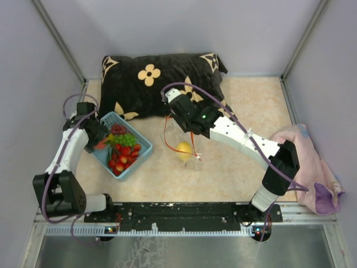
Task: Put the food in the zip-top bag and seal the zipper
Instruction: Pick up the fake fruit from the bin, then place the fake fruit in the zipper food storage bag.
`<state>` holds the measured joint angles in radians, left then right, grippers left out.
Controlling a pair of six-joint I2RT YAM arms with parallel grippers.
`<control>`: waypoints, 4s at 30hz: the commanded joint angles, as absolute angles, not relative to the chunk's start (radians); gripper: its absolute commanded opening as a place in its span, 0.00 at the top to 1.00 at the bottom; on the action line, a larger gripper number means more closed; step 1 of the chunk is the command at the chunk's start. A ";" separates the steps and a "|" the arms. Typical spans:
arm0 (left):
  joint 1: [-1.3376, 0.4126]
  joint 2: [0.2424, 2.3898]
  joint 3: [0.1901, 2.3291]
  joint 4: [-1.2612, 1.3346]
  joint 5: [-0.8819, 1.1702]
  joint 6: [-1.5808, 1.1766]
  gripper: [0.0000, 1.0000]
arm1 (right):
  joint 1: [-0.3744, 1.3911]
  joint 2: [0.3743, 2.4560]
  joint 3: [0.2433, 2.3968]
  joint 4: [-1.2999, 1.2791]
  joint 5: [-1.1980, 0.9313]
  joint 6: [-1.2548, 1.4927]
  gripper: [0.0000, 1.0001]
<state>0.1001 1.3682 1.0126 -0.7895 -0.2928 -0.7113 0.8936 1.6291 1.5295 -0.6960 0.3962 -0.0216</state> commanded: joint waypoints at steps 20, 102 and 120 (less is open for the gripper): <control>0.105 0.803 0.969 -0.572 0.211 -0.422 0.39 | 0.894 1.588 1.571 -0.647 0.505 -0.002 1.00; -0.676 0.919 0.970 -0.333 -0.029 -0.525 0.01 | 0.893 1.593 1.618 -0.593 0.210 0.266 0.97; -0.374 0.954 1.093 -0.790 -0.306 -0.675 0.01 | 0.881 1.510 1.495 -0.547 0.256 0.236 0.96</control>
<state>-0.5159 0.9318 1.0767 -0.6842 -0.2867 -0.6037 0.8852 1.5684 1.5089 -0.5995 0.2264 0.2558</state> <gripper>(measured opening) 0.992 0.035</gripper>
